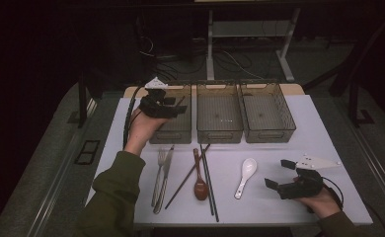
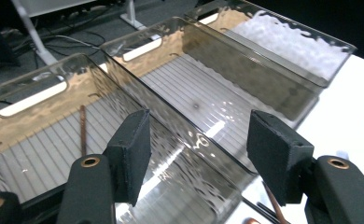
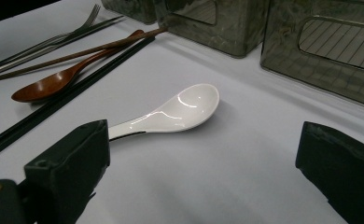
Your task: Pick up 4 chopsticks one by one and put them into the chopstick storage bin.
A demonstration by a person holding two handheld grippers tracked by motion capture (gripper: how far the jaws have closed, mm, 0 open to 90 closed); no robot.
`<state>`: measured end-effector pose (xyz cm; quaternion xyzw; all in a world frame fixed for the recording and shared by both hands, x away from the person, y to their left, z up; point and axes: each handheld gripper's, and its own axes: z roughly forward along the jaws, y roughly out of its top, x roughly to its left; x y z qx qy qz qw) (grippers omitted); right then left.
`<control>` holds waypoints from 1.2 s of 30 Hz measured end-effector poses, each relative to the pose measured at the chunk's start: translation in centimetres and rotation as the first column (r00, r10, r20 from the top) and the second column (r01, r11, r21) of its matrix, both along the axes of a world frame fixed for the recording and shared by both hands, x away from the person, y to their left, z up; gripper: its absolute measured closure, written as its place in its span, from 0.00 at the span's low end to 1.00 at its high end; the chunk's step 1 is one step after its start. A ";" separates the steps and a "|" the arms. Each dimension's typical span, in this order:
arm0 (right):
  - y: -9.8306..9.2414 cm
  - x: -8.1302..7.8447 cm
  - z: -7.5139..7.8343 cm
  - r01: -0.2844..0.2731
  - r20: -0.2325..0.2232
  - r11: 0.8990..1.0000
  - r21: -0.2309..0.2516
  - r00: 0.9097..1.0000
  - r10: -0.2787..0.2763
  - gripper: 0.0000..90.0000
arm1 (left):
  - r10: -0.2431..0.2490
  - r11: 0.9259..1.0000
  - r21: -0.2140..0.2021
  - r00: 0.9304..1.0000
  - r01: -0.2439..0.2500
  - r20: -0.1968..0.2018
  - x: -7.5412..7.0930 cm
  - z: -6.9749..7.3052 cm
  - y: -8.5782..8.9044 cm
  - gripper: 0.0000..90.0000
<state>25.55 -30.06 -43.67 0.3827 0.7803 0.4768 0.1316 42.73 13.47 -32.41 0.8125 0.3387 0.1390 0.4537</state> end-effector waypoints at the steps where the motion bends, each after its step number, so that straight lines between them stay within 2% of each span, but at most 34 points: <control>1: 0.0 0.0 0.0 0.001 -0.001 1.000 0.001 1.000 -0.001 0.03 | -0.002 1.000 -0.002 1.000 0.002 0.002 -0.3 -0.1 0.0 0.42; 13: 0.0 0.0 0.0 0.003 0.000 1.000 -0.001 1.000 -0.003 0.03 | -0.050 0.998 -0.023 0.999 0.050 0.008 -4.1 -2.1 -0.4 0.37; 19: 0.0 0.0 0.0 0.002 -0.001 1.000 -0.003 1.000 -0.002 0.03 | -0.079 0.997 -0.001 0.997 0.079 0.020 -5.9 -3.1 -1.1 0.36; 27: 0.0 0.0 0.0 0.003 -0.003 1.000 -0.005 1.000 -0.003 0.03 | -0.117 0.993 -0.003 0.993 0.117 0.016 -8.2 -4.8 -1.7 0.35; 36: 0.1 0.0 0.0 0.006 -0.003 1.000 -0.004 1.000 -0.006 0.03 | -0.135 0.991 -0.014 0.991 0.135 -0.020 -10.4 -7.0 -1.7 0.36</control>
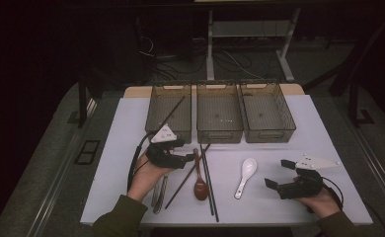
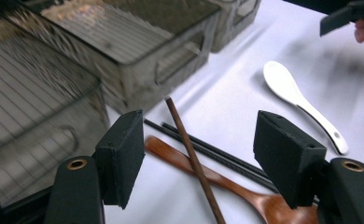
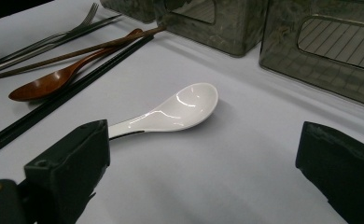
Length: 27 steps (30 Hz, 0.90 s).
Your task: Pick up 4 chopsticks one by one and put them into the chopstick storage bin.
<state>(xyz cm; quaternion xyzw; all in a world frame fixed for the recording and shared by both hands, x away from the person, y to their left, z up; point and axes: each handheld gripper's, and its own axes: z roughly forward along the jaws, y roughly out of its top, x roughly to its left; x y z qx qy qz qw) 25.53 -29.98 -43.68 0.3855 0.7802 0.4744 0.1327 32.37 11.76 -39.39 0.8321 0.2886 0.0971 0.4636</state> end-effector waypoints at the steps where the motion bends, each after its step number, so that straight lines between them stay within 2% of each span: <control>1: 0.0 0.0 0.0 0.001 0.001 1.000 0.000 1.000 -0.001 0.03 | -0.001 1.000 0.001 1.000 0.001 -0.003 -0.2 -0.2 0.0 0.36; 9: 0.1 -0.1 0.0 0.002 0.001 1.000 -0.003 1.000 -0.002 0.03 | 0.005 1.000 0.013 0.999 -0.004 -0.035 -1.8 -1.9 -0.1 0.41; 15: 0.1 -0.1 0.0 0.002 0.001 1.000 -0.004 1.000 -0.002 0.03 | 0.016 0.999 0.047 0.997 -0.013 -0.076 -2.6 -3.4 -0.2 0.57; 20: 0.1 -0.1 0.0 0.001 0.004 1.000 -0.009 1.000 -0.001 0.03 | 0.030 0.997 0.078 0.995 -0.023 -0.090 -2.4 -3.9 -0.5 0.68; 27: 0.1 -0.1 0.0 -0.003 0.002 1.000 -0.011 1.000 0.003 0.03 | 0.037 0.992 0.122 0.993 -0.024 -0.108 -2.0 -4.6 -0.9 0.75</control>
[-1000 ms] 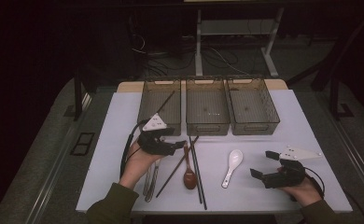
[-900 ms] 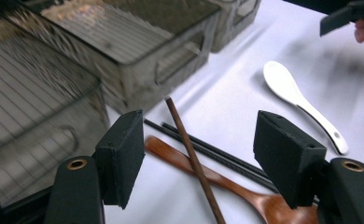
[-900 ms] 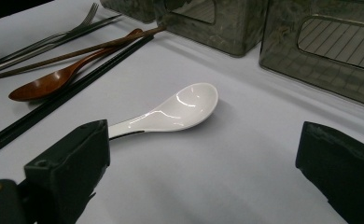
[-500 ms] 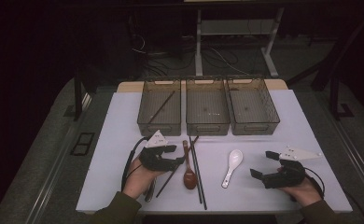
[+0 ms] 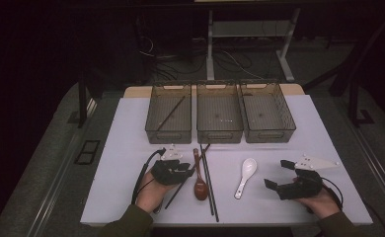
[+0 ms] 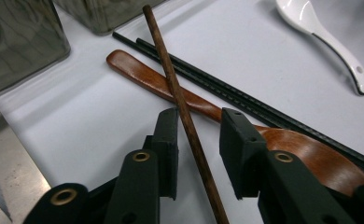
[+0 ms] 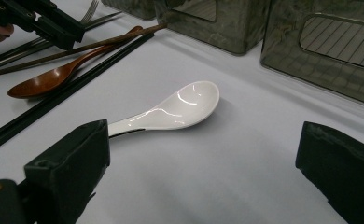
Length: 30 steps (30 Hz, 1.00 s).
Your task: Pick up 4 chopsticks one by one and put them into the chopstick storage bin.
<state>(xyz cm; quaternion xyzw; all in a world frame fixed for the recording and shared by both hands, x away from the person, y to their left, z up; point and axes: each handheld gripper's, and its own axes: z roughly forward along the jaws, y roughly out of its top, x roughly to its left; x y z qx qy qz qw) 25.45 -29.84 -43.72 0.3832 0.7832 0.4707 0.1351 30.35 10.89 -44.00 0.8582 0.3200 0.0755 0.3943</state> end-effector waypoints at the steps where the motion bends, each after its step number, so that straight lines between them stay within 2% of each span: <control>1: 0.0 0.0 0.0 0.000 -0.001 1.000 -0.001 1.000 0.000 0.03 | 0.000 1.000 0.007 1.000 0.000 -0.002 0.0 -0.1 -0.1 0.76; 9: 0.0 0.0 0.0 0.000 0.000 1.000 -0.002 1.000 0.000 0.03 | -0.010 0.999 0.036 1.000 0.010 -0.023 0.3 -0.8 -0.5 0.79; 21: 0.0 0.0 0.0 0.001 0.000 1.000 -0.003 1.000 -0.001 0.03 | 0.024 0.999 0.031 0.999 -0.023 -0.026 0.3 -0.8 -0.6 0.86; 25: 0.0 0.0 0.0 0.000 0.001 1.000 -0.003 1.000 0.000 0.03 | 0.036 0.999 0.003 0.998 -0.036 -0.042 0.2 -0.9 -0.7 0.89; 27: 0.0 0.0 0.0 0.001 0.001 1.000 -0.003 1.000 -0.001 0.03 | 0.033 0.999 0.003 0.998 -0.033 -0.044 0.2 -0.9 -0.8 0.90; 30: 0.0 0.0 0.0 0.001 0.001 1.000 -0.003 1.000 -0.001 0.03 | 0.038 0.999 -0.029 0.997 -0.040 -0.060 0.2 -0.8 -1.0 0.91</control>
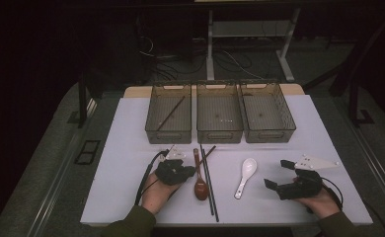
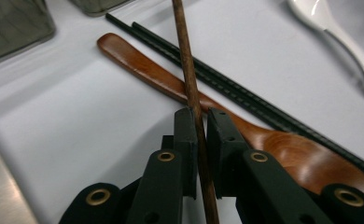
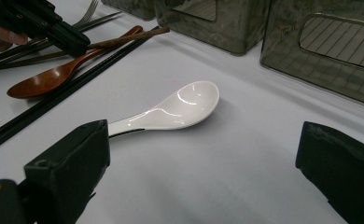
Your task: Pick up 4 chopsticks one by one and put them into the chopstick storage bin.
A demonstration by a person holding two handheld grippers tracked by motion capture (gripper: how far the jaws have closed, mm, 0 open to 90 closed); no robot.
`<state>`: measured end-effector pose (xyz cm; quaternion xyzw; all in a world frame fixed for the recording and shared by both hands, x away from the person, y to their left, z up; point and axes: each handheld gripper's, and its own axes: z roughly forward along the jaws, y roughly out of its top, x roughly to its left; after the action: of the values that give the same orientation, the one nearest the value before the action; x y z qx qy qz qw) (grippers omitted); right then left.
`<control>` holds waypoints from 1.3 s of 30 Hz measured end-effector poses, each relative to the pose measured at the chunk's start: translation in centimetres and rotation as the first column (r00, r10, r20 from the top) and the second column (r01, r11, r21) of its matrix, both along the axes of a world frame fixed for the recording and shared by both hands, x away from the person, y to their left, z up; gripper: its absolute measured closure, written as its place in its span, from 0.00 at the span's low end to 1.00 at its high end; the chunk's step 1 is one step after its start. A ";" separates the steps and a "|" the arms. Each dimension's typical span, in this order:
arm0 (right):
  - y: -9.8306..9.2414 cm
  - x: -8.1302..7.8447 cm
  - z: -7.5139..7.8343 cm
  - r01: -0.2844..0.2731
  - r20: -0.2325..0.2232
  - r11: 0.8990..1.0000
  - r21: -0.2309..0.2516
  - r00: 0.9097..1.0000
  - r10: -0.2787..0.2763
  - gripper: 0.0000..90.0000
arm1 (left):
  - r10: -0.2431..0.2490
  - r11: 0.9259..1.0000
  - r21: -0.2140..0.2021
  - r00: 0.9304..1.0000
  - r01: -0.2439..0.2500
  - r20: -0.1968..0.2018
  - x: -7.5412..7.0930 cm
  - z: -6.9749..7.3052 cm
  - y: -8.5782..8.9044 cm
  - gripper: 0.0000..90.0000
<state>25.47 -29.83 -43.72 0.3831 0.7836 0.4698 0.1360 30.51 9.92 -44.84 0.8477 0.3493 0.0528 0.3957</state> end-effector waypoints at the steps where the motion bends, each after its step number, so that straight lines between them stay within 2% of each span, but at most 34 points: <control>1: 0.0 0.0 0.0 0.001 0.000 1.000 0.001 1.000 -0.001 0.03 | -0.007 1.000 -0.006 1.000 0.007 0.006 0.0 0.1 0.0 0.91; 5: 0.0 0.0 0.0 0.001 0.002 1.000 0.001 1.000 -0.001 0.03 | -0.011 0.998 -0.054 1.000 0.012 0.019 -0.2 0.6 -0.1 0.93; 17: 0.0 0.0 0.0 -0.001 0.005 1.000 0.001 1.000 0.001 0.03 | -0.045 0.991 -0.124 0.998 0.050 0.038 -0.6 2.0 -0.3 0.93; 27: 0.0 0.0 0.0 -0.002 0.005 1.000 0.001 1.000 0.002 0.03 | -0.072 0.988 -0.129 0.994 0.082 0.081 -0.4 3.1 0.2 0.93; 39: 0.0 0.0 0.0 -0.003 0.005 1.000 0.002 1.000 0.003 0.03 | -0.047 0.990 -0.125 0.991 0.063 0.128 0.3 4.3 2.4 0.93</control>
<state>25.45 -29.86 -43.67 0.3809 0.7832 0.4719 0.1369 30.84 12.28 -40.55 0.8248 0.3029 0.0720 0.4720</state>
